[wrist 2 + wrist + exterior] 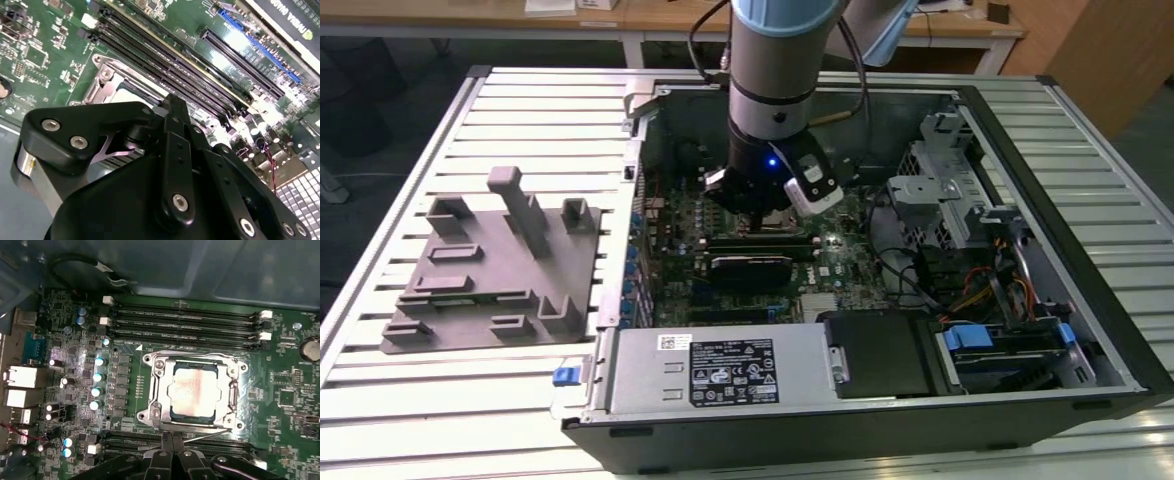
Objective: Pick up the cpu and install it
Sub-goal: 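Install the second cpu locking lever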
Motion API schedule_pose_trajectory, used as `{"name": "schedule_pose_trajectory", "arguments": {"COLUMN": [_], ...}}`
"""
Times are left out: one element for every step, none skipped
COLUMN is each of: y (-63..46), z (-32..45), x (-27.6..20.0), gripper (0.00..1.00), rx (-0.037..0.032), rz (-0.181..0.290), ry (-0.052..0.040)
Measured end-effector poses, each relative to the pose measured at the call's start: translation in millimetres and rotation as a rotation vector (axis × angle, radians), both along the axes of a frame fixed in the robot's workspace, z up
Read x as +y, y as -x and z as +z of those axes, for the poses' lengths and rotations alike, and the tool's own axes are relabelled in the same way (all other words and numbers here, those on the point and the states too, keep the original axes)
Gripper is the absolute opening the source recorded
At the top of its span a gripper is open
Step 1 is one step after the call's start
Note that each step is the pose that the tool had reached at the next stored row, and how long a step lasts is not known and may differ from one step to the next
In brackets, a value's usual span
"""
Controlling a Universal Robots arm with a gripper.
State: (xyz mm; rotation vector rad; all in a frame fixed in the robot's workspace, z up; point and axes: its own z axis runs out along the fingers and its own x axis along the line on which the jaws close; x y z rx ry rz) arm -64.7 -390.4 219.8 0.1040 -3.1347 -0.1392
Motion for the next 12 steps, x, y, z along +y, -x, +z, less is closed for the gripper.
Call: {"name": "schedule_pose_trajectory", "arguments": {"y": [0.7,1.1,1.5,1.8,2.0,2.0,2.0,2.1,2.2,2.5,2.6,2.7], "z": [-0.7,-1.4,-2.0,-2.6,-3.0,-3.3,-3.5,-3.6,-3.7,-3.8,-3.9,-4.1], "x": [-0.3,-0.6,-1.0,-1.6,-2.4,-3.5,-4.6,-6.0,-7.2,-8.2,-9.5,-11.0], "gripper": [0.11,0.11,0.11,0.11,0.11,0.11,0.11,0.11,0.11,0.11,0.11,0.11], "rx": [0.0002,0.0002,0.0001,0.0,0.0001,0.0001,0.0,-0.0001,-0.0001,0.0,0.0001,0.0], "rz": [0.0,0.0,0.0,0.0,0.0,0.0,0.0,0.0,0.0,0.0,0.0,0.0], "ry": [-0.0033,-0.0084,-0.0143,-0.0205,-0.0281,-0.0356,-0.0416,-0.0453,-0.0464,-0.0471,-0.0484,-0.0503]}}
